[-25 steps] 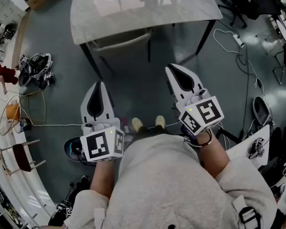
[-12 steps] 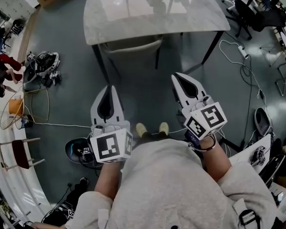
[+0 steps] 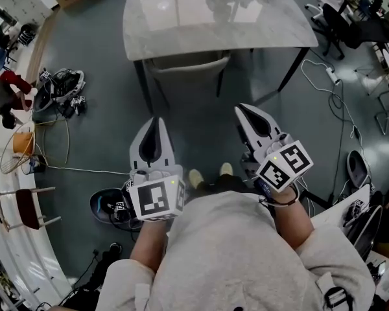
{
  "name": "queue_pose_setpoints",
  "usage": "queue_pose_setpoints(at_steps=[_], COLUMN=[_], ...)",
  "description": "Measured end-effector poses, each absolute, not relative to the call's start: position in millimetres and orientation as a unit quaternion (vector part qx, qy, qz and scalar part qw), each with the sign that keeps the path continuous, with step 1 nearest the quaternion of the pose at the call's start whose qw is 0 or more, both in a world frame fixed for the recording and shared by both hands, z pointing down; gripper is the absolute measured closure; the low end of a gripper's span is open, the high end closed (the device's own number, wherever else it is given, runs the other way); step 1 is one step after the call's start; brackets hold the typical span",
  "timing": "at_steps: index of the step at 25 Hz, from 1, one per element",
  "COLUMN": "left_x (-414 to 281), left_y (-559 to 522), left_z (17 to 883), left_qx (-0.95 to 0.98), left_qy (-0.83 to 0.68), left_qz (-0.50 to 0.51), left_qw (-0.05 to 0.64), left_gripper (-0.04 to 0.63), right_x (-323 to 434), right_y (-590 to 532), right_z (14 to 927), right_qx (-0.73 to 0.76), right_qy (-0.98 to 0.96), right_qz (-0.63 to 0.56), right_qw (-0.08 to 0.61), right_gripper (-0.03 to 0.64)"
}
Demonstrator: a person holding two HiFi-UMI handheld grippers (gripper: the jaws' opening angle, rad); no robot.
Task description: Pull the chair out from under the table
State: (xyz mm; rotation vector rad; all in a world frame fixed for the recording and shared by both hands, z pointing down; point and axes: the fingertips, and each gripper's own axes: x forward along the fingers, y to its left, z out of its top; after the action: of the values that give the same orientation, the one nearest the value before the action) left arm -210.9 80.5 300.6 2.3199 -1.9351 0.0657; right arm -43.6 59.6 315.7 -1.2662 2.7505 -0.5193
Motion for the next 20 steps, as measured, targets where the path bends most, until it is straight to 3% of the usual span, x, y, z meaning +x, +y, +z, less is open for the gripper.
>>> queue_pose_setpoints(at_steps=[20], left_x=[-200.0], left_y=[27.8], left_z=[309.4], left_qx=[0.779], left_qy=[-0.621], left_qz=[0.004], left_qw=[0.084], left_gripper=[0.580], right_x=[-41.8], right_y=[15.1], right_z=[326.5], right_qx=[-0.400], right_qy=[0.910], right_qz=[-0.104], right_qw=[-0.018], right_gripper=[0.589])
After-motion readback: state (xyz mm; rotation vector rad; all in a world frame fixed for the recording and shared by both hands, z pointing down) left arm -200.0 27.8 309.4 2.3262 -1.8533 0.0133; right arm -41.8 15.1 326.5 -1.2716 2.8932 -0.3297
